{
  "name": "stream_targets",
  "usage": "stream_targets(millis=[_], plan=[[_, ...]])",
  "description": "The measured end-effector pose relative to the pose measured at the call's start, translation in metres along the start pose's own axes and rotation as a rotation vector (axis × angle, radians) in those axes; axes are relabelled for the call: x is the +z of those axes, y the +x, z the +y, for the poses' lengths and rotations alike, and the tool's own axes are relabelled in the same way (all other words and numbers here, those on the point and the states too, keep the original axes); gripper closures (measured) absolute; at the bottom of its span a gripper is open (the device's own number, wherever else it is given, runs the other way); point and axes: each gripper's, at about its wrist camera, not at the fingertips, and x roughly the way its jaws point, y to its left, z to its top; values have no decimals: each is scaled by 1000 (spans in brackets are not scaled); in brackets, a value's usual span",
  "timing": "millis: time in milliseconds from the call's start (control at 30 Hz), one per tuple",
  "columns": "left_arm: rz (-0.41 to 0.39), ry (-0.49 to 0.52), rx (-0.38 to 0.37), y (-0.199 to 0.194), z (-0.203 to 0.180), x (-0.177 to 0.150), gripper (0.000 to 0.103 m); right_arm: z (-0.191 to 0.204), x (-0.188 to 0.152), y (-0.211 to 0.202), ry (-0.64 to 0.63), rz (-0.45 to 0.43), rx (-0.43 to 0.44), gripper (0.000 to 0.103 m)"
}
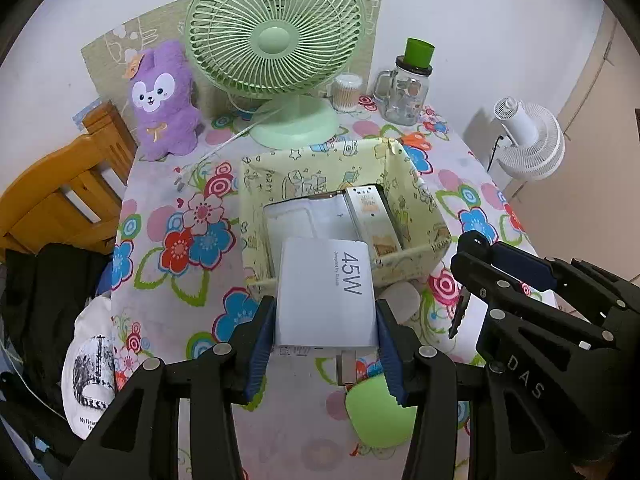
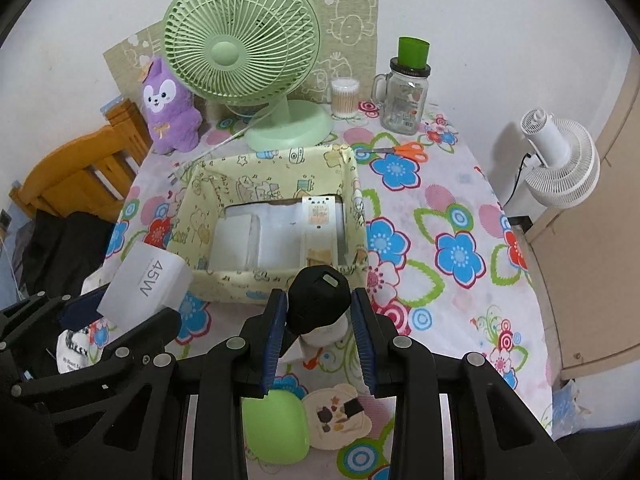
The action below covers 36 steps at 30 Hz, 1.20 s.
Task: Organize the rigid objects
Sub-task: 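Carry the white square charger and black object over the yellow box with both tools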
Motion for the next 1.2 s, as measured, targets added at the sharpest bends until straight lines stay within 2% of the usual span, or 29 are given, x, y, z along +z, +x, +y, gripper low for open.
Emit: stream_targets(millis=[600, 933, 1200], plan=[[1, -75, 27, 28, 8, 45, 54, -8, 59, 34, -94, 22, 69, 67], [35, -85, 39, 49, 21, 56, 54, -3, 76, 72, -126, 104, 178, 67], [70, -74, 53, 67, 32, 60, 54, 7, 81, 104, -144, 170, 209, 67]])
